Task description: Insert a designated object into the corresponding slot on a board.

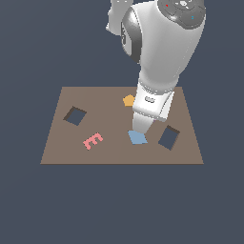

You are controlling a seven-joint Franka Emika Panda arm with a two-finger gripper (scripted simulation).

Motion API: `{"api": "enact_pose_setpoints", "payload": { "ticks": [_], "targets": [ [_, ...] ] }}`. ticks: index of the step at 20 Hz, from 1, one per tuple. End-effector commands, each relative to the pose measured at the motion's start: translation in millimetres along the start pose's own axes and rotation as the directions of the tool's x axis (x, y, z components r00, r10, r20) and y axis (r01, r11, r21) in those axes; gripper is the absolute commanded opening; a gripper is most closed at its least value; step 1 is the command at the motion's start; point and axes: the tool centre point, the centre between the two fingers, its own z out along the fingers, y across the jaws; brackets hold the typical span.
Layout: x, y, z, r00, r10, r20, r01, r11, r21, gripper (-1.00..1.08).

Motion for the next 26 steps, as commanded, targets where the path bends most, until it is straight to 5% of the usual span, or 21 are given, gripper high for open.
{"api": "enact_pose_setpoints", "payload": {
  "ticks": [1,6,12,26],
  "targets": [
    [3.3,8.2,-0.7,0.995,-0.099,0.000,0.099,0.995,-0.001,-1.00],
    [12.1,23.1,-1.4,0.957,-0.291,0.000,0.291,0.957,-0.001,-1.00],
    [26.7,38.4,-2.2,0.860,-0.510,0.000,0.510,0.860,-0.001,-1.00],
    [69.7,55.9,-3.6,0.487,-0.873,0.000,0.873,0.487,0.000,-1.00]
  ]
}}
